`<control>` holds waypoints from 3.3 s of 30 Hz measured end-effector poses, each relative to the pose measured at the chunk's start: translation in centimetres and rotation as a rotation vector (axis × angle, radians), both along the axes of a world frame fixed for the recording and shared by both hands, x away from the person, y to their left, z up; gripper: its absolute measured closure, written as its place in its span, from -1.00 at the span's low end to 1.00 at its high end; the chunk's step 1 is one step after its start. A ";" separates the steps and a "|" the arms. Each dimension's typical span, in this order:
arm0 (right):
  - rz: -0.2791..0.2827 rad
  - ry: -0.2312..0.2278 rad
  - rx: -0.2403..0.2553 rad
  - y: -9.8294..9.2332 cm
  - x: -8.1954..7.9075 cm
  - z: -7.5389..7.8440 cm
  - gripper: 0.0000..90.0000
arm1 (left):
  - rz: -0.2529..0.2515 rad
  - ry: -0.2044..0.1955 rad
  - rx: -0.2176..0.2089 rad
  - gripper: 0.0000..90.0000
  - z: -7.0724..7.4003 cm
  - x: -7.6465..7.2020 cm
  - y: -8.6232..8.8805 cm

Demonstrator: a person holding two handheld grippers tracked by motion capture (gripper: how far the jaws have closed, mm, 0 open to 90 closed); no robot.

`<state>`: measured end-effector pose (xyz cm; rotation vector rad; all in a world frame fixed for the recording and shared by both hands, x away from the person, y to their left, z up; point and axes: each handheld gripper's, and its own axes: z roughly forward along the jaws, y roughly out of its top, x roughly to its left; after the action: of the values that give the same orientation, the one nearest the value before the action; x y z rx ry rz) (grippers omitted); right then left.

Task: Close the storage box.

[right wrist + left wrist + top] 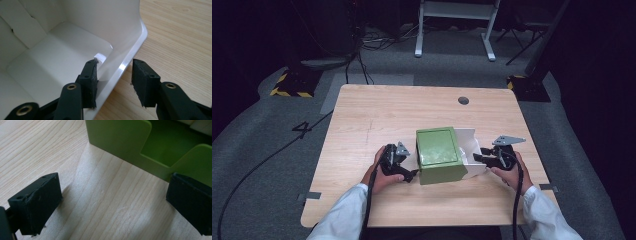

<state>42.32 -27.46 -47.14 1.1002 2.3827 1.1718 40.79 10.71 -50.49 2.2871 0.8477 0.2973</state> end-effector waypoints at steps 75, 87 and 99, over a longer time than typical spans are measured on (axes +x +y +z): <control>0.158 -0.039 -0.048 4.7 -0.2 0.8 -0.27 | -0.012 0.000 0.005 -0.99 0.0 0.0 -0.2; 0.180 -0.080 -0.076 3.9 -0.5 1.8 -0.39 | -0.016 -0.002 0.004 -0.99 0.0 -0.4 0.4; 0.169 -0.126 -0.078 2.1 -0.9 3.1 -0.41 | -0.005 0.001 0.003 -0.99 0.0 -1.2 1.6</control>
<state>41.44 -25.35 -44.02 0.7894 2.4386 1.1533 39.56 12.28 -50.48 2.2920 0.8420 0.2951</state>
